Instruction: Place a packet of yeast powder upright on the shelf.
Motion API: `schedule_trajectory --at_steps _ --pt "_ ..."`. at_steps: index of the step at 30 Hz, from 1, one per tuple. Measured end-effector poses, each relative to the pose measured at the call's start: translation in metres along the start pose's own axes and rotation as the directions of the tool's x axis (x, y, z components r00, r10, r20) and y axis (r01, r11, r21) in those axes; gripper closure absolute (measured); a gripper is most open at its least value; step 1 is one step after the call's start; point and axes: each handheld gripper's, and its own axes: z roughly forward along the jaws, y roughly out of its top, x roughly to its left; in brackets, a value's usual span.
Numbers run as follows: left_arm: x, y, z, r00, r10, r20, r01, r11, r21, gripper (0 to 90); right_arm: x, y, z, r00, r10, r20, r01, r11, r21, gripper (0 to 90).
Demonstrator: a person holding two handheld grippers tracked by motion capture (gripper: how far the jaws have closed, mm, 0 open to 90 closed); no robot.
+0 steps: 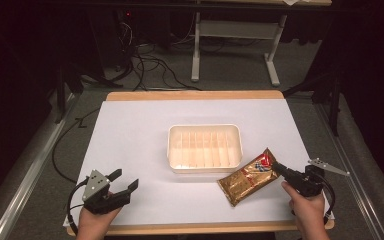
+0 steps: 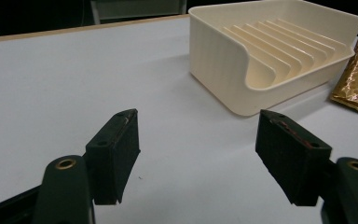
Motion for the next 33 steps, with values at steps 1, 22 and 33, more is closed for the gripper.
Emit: schedule_trajectory --at_steps 1,22,33 --pt "0.000 0.001 0.000 1.0000 0.001 0.004 -0.001 1.0000 -0.003 30.5 0.002 0.001 -0.003 0.9999 -0.010 0.002 0.010 1.000 -0.010 89.6" --pt "0.000 0.001 0.003 0.9999 0.002 0.010 -0.002 1.0000 -0.003 30.5 0.015 0.013 -0.037 0.9974 -0.072 0.006 0.072 0.982 -0.173 90.0" --pt "0.002 -0.001 -0.003 1.0000 -0.004 -0.006 0.004 1.0000 -0.005 30.5 0.026 0.024 -0.041 0.9912 -0.131 0.021 0.132 0.964 -0.231 90.0"
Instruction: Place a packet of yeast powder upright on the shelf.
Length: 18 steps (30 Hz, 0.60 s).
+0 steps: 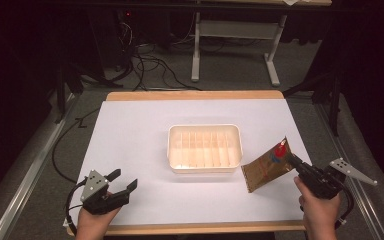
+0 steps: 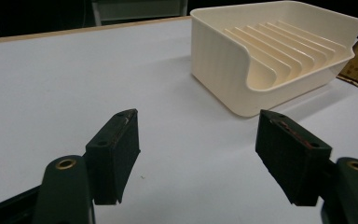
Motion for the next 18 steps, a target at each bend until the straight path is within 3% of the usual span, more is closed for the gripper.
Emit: schedule_trajectory --at_steps 10,13,18 --pt "0.001 -0.001 -0.003 1.0000 -0.002 -0.009 0.002 1.0000 0.000 30.5 0.010 0.012 -0.004 0.9974 -0.071 0.016 0.071 0.996 -0.046 90.0" --pt "0.001 -0.001 -0.004 0.9999 -0.003 -0.011 0.003 1.0000 -0.001 30.5 0.015 0.014 -0.002 0.9934 -0.112 0.023 0.113 0.993 -0.041 90.0" --pt "0.001 -0.001 -0.004 0.9999 -0.002 -0.010 0.002 1.0000 -0.003 30.5 0.022 0.010 0.007 0.9918 -0.127 0.006 0.127 0.992 -0.020 90.0"
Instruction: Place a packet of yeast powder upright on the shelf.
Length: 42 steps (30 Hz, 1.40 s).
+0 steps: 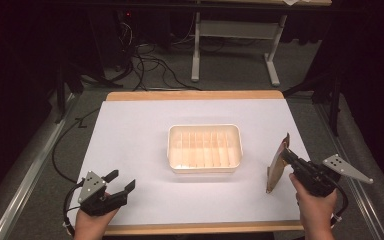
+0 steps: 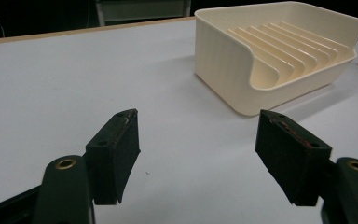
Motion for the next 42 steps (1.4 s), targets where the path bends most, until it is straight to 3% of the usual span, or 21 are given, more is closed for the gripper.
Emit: schedule_trajectory --at_steps 21,26,38,42 --pt "0.001 0.000 0.001 1.0000 0.003 0.008 -0.003 1.0000 0.002 30.5 0.018 0.009 0.010 0.9976 -0.047 -0.051 0.046 0.999 -0.024 90.0" --pt "0.003 -0.001 0.000 1.0000 -0.002 0.004 0.002 1.0000 -0.004 30.4 0.026 0.015 0.015 0.9960 -0.073 -0.052 0.071 0.997 -0.023 90.0" --pt "0.003 -0.001 0.000 1.0000 0.004 0.000 -0.004 1.0000 -0.009 30.1 0.028 0.020 0.021 0.9961 -0.068 -0.057 0.067 0.997 -0.027 90.0" --pt "0.003 -0.001 -0.001 0.9999 0.010 -0.005 -0.010 0.9999 -0.008 29.6 0.032 0.026 0.023 0.9944 -0.087 -0.059 0.085 0.996 -0.037 90.0"
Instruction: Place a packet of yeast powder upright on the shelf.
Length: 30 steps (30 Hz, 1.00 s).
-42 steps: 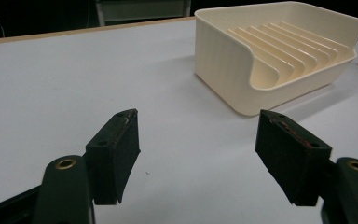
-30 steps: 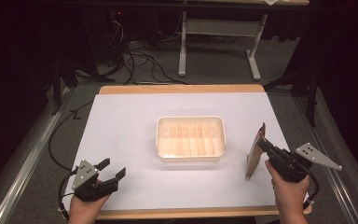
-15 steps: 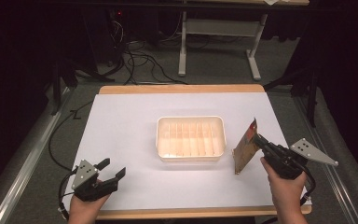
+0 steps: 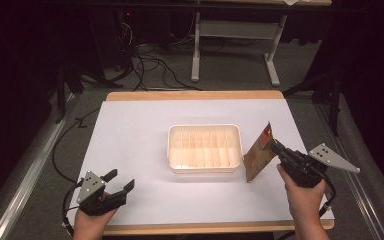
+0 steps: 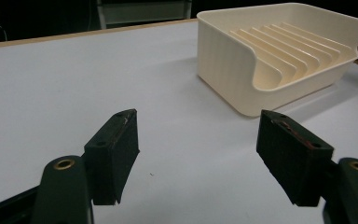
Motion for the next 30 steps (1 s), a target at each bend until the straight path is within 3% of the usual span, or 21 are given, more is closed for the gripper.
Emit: schedule_trajectory --at_steps 13,30 --pt "-0.001 0.000 -0.001 0.9999 0.012 -0.002 -0.012 0.9999 -0.002 29.0 0.005 0.014 0.002 1.0000 -0.009 0.002 0.009 1.000 -0.027 90.0" --pt "-0.002 0.000 -0.001 0.9998 0.020 -0.001 -0.020 0.9998 0.004 28.7 0.011 0.045 -0.001 0.9981 -0.061 0.004 0.061 0.996 -0.067 90.0"
